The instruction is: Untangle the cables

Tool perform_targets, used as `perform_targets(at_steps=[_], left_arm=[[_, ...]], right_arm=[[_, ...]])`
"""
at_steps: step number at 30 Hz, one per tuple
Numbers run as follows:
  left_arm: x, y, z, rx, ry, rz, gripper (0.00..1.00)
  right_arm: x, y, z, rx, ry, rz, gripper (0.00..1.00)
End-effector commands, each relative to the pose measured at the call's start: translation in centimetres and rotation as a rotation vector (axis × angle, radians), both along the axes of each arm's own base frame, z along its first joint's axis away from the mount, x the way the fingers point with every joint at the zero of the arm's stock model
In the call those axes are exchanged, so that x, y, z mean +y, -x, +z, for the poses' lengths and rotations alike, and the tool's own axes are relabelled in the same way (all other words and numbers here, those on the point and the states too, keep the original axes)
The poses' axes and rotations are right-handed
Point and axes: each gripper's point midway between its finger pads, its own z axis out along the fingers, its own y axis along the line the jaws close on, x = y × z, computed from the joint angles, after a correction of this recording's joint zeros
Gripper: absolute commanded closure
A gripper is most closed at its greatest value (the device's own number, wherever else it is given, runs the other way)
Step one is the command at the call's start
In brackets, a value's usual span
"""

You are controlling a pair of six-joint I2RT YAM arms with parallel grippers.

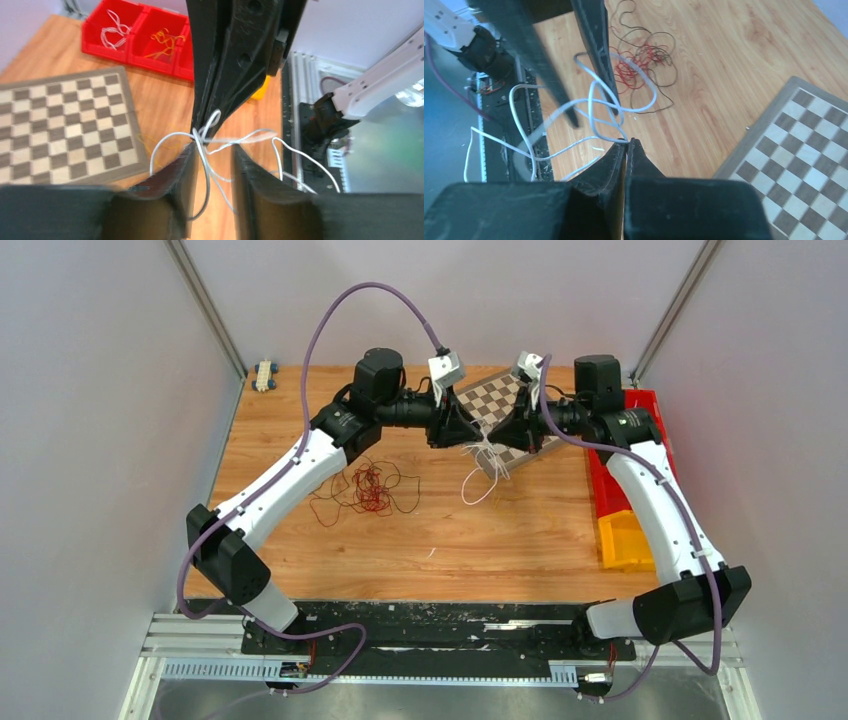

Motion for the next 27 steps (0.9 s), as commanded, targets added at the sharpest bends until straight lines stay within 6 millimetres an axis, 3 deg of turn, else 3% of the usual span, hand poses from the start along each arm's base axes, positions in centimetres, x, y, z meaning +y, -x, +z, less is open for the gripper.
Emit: perform_targets(at_steps=[1, 4, 6, 13, 17, 18, 22, 27], left_arm=[[0.6, -0.8, 2.8, -0.087, 0.031, 0.059, 0.41], [2.4, -3.3, 3.0, -0.076, 0.028, 0.175, 0.13], [3.6, -4.8, 2.7, -0.055, 0.022, 0.235, 0.02], [5.9, -7.3, -0.3, -0.042, -0.075, 0.355, 0.0], [6.1, -8.2, -1.5, -0.032, -0.103, 0.386, 0.0], [6.1, -8.3, -1.7, -0.023, -0.107, 0.393, 0.0], [6.3, -9.5, -2.9, 0.008, -0.13, 0.439, 0.0], [6.9, -10.7, -4.4, 0.039, -0.159, 0.478, 0.0]], right_arm=[[-3.2, -2.4, 2.0, -0.099, 0.022, -0.125, 1.0], [-7.1, -5.3, 2.6, -0.105, 0.021, -0.24, 1.0], [-10.8, -8.1, 2.4, -0.099, 0.025, -0.332, 1.0], [-25.3, -17.9, 2.9, -0.195, 0.092, -0.665, 1.0], [-32.4, -22.5, 1.6, -0.229, 0.154, -0.797, 1.0], [-33.8, -23.8, 0.4, -0.226, 0.174, -0.814, 1.0], [-37.8, -27.1, -2.0, -0.27, 0.273, -0.868, 1.0], [-41.4, -29.7, -6.5, -0.311, 0.42, -0.912, 1.0]])
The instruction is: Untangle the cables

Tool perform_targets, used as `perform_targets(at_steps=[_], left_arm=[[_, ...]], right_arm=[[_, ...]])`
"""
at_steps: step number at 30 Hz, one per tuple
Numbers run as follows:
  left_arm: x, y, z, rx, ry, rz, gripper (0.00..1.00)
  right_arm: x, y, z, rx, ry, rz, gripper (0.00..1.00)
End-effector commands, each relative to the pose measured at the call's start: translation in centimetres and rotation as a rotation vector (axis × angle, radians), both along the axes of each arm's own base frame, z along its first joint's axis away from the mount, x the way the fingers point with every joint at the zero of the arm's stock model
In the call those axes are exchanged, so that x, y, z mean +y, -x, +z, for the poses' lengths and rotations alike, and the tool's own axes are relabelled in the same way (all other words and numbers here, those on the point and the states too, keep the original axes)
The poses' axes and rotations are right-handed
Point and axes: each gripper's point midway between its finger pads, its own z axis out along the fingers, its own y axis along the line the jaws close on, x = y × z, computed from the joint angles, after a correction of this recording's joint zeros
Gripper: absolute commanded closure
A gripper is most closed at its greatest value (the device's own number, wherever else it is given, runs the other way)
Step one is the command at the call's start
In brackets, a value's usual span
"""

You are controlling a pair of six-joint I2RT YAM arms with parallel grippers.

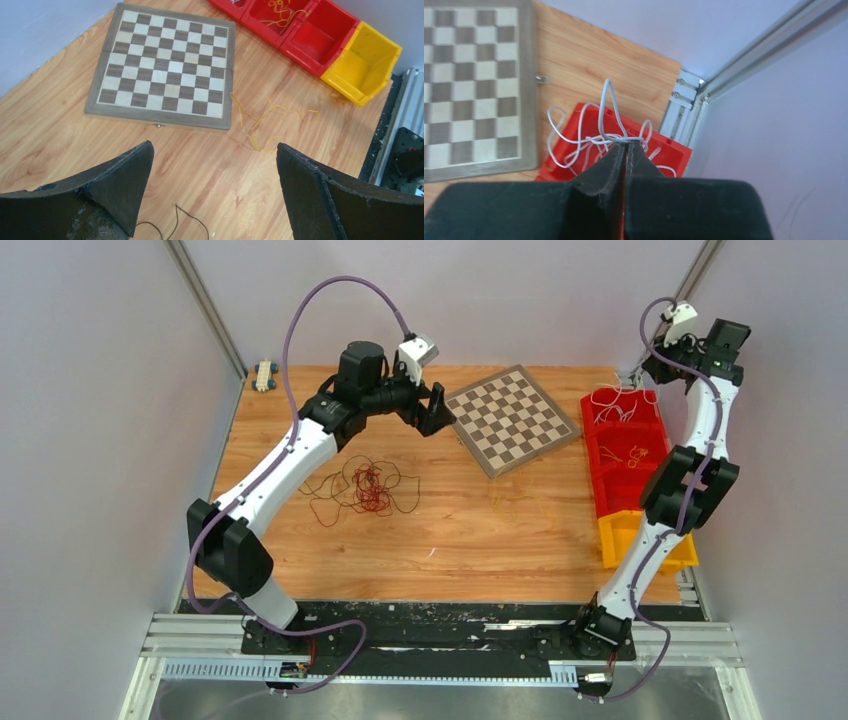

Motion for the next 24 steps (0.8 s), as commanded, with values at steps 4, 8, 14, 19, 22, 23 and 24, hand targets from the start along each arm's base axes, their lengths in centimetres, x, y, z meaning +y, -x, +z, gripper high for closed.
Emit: perform_targets(at_steps=[4, 8, 14, 19, 22, 23, 24], left_arm=[[1.1, -1.9, -1.7, 0.042, -0.028, 0.077, 0.0], [1.5, -2.2, -2.3, 0.067, -0.036, 0.091, 0.0], [1.6, -1.8, -2.7, 0.089, -0.036, 0.083, 0.0], [2.0, -1.2, -2.8, 0.106, -0.031, 0.095, 0.0], [2.3, -0.7, -3.1, 0.117, -0.016, 0.107, 0.0], [2.5, -0.2, -3.5, 0.125, -0.017, 0.11, 0.0], [2.5, -0.2, -3.6, 0.128, -0.007, 0.116, 0.0]], right_arm=[[-4.2, -2.9, -3.8, -0.048, 0.274, -0.032, 1.0], [-4.1, -1.8, -8.1, 0.024, 0.312, 0.007, 1.0], [-2.9, -0.6, -8.3, 0.069, 0.323, -0.006, 0.37], [1.6, 1.9, -2.4, 0.065, 0.242, 0.041, 0.16], [4.8, 5.0, -0.1, 0.065, 0.223, 0.063, 0.08], [6.0, 6.1, 0.6, 0.062, 0.214, 0.073, 0.03], [7.3, 7.3, 0.8, 0.072, 0.198, 0.085, 0.0]])
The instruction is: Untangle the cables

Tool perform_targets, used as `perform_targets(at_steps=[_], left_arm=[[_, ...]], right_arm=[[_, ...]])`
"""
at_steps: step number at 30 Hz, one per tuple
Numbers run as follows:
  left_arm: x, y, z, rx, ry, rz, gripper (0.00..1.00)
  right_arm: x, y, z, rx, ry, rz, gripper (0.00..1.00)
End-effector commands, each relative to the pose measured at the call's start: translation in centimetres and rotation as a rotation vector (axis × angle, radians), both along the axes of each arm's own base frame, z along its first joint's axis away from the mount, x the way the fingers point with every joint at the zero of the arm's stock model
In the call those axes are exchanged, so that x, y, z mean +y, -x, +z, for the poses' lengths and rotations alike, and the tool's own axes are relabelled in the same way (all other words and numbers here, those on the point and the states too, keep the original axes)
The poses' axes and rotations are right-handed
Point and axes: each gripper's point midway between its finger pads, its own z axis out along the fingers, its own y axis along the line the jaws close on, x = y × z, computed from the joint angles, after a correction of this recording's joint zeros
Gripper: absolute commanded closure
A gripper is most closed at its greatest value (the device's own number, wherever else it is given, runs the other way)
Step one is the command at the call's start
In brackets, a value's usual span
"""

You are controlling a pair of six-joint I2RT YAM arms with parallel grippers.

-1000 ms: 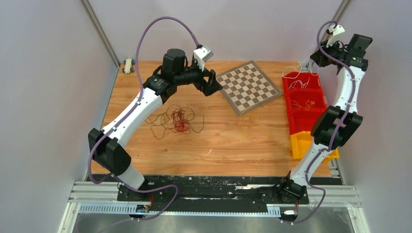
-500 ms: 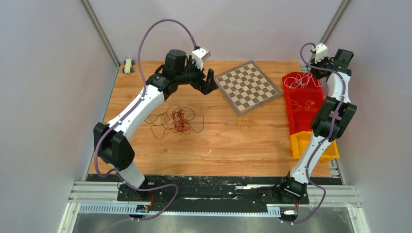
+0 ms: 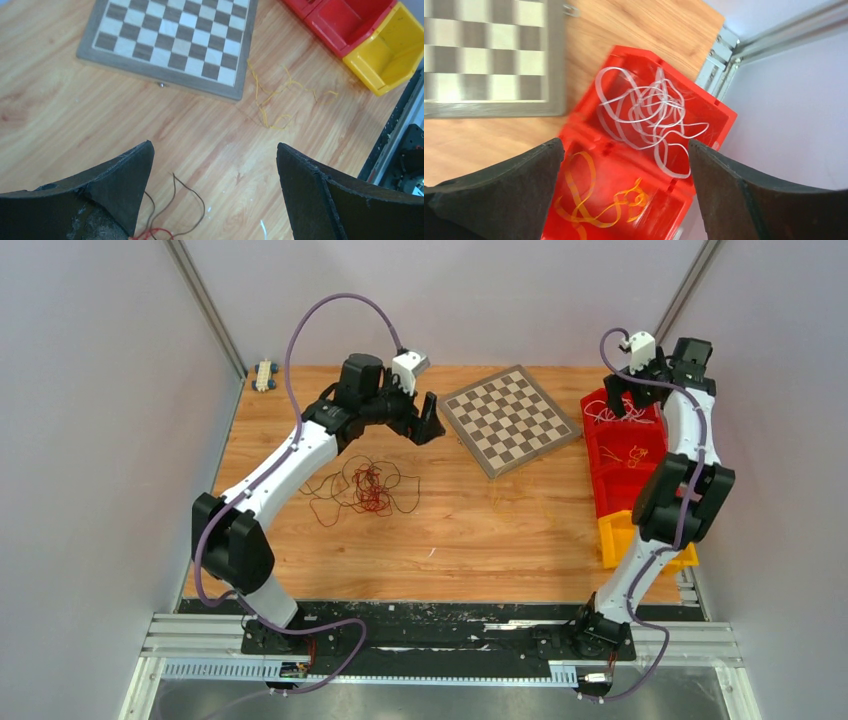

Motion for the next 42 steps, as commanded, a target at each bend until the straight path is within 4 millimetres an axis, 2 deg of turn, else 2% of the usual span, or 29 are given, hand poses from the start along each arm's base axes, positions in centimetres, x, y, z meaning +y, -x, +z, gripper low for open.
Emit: perform_targets(at_steps=[1, 4, 8, 12, 13, 15, 22, 29, 33, 39, 40, 42], left_arm=[[0.8, 1.4, 0.7, -0.001, 0.044, 0.033, 0.0], [1.0, 1.9, 0.0, 0.03, 0.063, 0.048, 0.0], [1.3, 2.7, -1.1, 0.07, 0.058, 0.054, 0.0], [1.7, 3.1, -1.6, 0.083, 0.042, 0.063, 0.0], [1.8, 3.2, -1.8, 0.089, 0.038, 0.064, 0.0], [1.8, 3.4, -2.2, 0.1, 0.037, 0.065, 0.0], [1.7, 4.0, -2.7, 0.141, 0.052, 0.062, 0.0], [1.7, 4.5, -3.2, 0.165, 0.058, 0.058, 0.0], [1.7, 4.6, -3.3, 0.174, 0.062, 0.061, 0.0], [2.2, 5.0, -4.1, 0.174, 0.042, 0.07, 0.0], [2.3, 5.0, -4.1, 0.174, 0.039, 0.074, 0.0], [2.5, 5.1, -4.3, 0.175, 0.036, 0.081, 0.0]], right_arm=[[6.5, 5.4, 8.4, -0.081, -0.053, 0.075, 0.0], [12.2, 9.0, 7.2, 0.026, -0.132, 0.148, 0.0], [18.4, 13.4, 3.5, 0.229, -0.302, 0.119, 0.01], [21.1, 15.7, 0.8, 0.317, -0.348, -0.019, 0.0], [22.6, 16.2, 0.2, 0.312, -0.326, -0.001, 0.0], [23.9, 16.9, -1.2, 0.287, -0.267, 0.017, 0.0], [26.6, 18.7, -7.0, 0.317, -0.131, 0.069, 0.0], [28.1, 18.9, -11.7, 0.409, -0.125, -0.044, 0.0], [29.3, 18.5, -13.1, 0.412, -0.143, -0.064, 0.0], [29.6, 19.8, -15.5, 0.467, -0.153, -0.074, 0.0], [29.5, 20.1, -16.0, 0.479, -0.149, -0.075, 0.03], [29.1, 20.6, -17.0, 0.499, -0.13, -0.078, 0.21]])
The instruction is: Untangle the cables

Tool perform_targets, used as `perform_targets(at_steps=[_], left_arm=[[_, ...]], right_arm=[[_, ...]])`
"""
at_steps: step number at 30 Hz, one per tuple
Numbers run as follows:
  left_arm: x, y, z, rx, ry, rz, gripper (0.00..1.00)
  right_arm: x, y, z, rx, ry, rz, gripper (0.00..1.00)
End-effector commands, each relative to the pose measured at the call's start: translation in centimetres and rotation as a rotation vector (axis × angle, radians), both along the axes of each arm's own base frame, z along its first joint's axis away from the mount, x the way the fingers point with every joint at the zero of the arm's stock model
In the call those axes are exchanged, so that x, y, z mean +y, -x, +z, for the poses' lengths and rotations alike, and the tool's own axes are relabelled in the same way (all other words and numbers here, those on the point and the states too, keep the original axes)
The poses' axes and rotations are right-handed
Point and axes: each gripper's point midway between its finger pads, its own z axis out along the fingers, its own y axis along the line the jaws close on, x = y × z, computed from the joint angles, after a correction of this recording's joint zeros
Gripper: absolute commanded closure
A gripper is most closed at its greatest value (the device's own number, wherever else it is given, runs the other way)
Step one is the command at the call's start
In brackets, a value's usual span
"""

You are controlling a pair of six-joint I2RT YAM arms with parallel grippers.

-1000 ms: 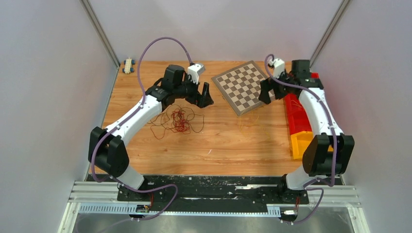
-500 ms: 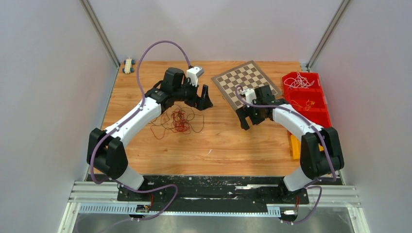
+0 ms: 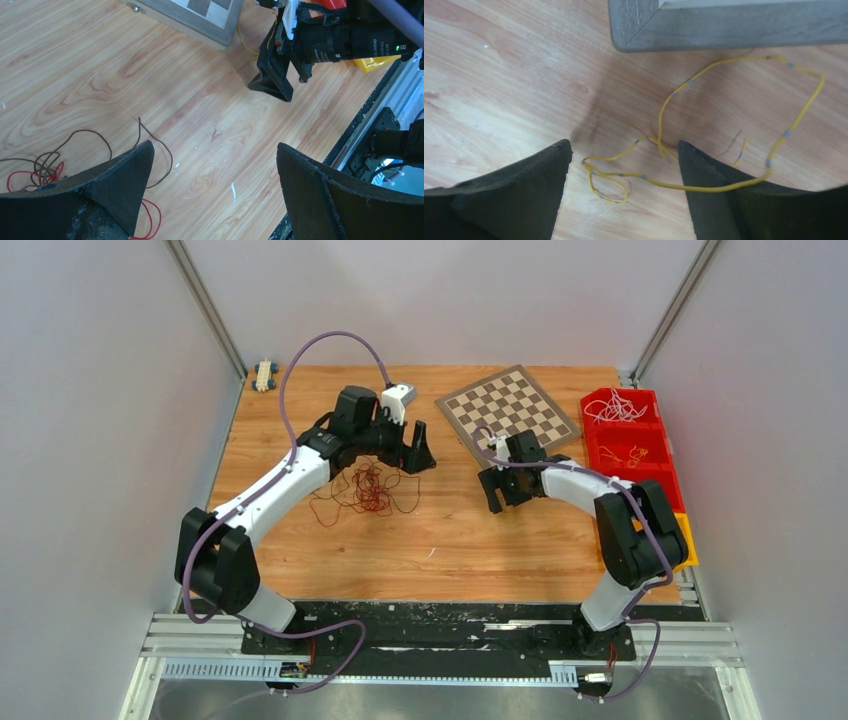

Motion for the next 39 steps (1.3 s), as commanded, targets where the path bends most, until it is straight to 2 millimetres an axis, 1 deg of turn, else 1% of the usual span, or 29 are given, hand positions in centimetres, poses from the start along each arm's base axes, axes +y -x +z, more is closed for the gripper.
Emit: perform_targets(at_steps=[1, 2, 3, 4, 6, 8, 9, 10, 11, 13, 15, 16, 17, 18, 21, 24, 25, 27, 29, 30, 31, 33, 36, 39], left_arm=[[0.4, 0.1, 2.1, -0.063, 0.029, 0.015, 0.0], [0.5, 0.1, 2.0, -0.063, 0.026, 0.018, 0.0], [0.5, 0.1, 2.0, -0.064, 0.022, 0.019, 0.0], [0.6, 0.1, 2.0, -0.065, 0.018, 0.022, 0.0], [0.8, 0.0, 1.9, -0.066, 0.008, 0.025, 0.0], [0.8, 0.1, 2.0, -0.067, 0.007, 0.013, 0.0], [0.8, 0.3, 2.3, -0.073, 0.007, -0.002, 0.0], [0.6, 0.6, 2.7, -0.076, 0.019, -0.02, 0.0], [0.5, 0.7, 2.9, -0.081, 0.028, -0.03, 0.0], [0.0, 1.2, 3.5, -0.092, 0.053, -0.07, 0.0], [-0.4, 1.5, 3.9, -0.097, 0.072, -0.104, 0.0], [-0.7, 1.7, 4.0, -0.096, 0.081, -0.125, 0.0], [-0.8, 1.7, 4.0, -0.094, 0.084, -0.133, 0.0], [-1.1, 1.7, 4.0, -0.088, 0.091, -0.146, 0.0], [-1.6, 1.7, 3.7, -0.07, 0.102, -0.174, 0.0], [-2.0, 1.4, 3.7, -0.059, 0.109, -0.187, 0.0], [-2.1, 1.3, 3.4, -0.048, 0.107, -0.19, 0.0], [-2.3, 1.0, 3.0, -0.034, 0.1, -0.194, 0.0], [-2.4, 0.9, 2.6, -0.022, 0.092, -0.198, 0.0], [-2.4, 0.8, 2.8, -0.023, 0.089, -0.2, 0.0], [-2.4, 0.7, 2.5, -0.017, 0.082, -0.199, 0.0], [-2.4, 0.5, 2.3, -0.016, 0.074, -0.2, 0.0], [-2.3, 0.3, 2.0, -0.01, 0.065, -0.196, 0.0], [-2.2, 0.2, 1.4, 0.009, 0.059, -0.188, 0.0]], right_arm=[[-0.2, 0.1, -1.9, 0.011, 0.011, -0.036, 0.35], [-0.5, 0.2, -2.1, 0.014, 0.027, -0.036, 0.52], [-0.8, 0.3, -2.2, 0.012, 0.04, -0.036, 0.66], [-1.0, 0.4, -1.9, 0.008, 0.043, -0.031, 0.78], [-1.0, 0.5, -0.5, -0.004, 0.029, -0.004, 0.99], [-1.0, -0.2, 2.4, -0.041, -0.015, 0.04, 1.0], [-1.2, -0.6, 4.3, -0.05, -0.067, 0.059, 1.0], [-1.1, -1.1, 6.8, -0.073, -0.141, 0.091, 1.0], [-1.5, -1.8, 9.2, -0.112, -0.199, 0.121, 1.0], [-2.7, -2.7, 13.7, -0.2, -0.26, 0.207, 1.0], [-4.6, -3.2, 16.8, -0.272, -0.225, 0.31, 1.0], [-5.5, -3.4, 17.8, -0.292, -0.208, 0.345, 1.0], [-7.0, -3.7, 18.8, -0.307, -0.196, 0.355, 1.0], [-8.1, -4.0, 19.7, -0.319, -0.19, 0.364, 1.0], [-11.5, -5.4, 21.4, -0.341, -0.182, 0.356, 1.0], [-14.8, -7.6, 22.3, -0.367, -0.157, 0.325, 1.0], [-16.2, -8.6, 22.9, -0.386, -0.148, 0.315, 1.0], [-17.8, -10.0, 22.6, -0.378, -0.145, 0.307, 1.0], [-19.3, -10.8, 21.8, -0.352, -0.141, 0.31, 1.0], [-20.1, -11.3, 21.3, -0.339, -0.14, 0.306, 1.0], [-20.9, -11.6, 20.6, -0.327, -0.14, 0.303, 1.0], [-22.4, -11.9, 19.3, -0.297, -0.129, 0.309, 1.0], [-24.1, -11.2, 16.3, -0.219, -0.097, 0.337, 1.0], [-25.3, -10.2, 13.9, -0.158, -0.083, 0.348, 1.0]])
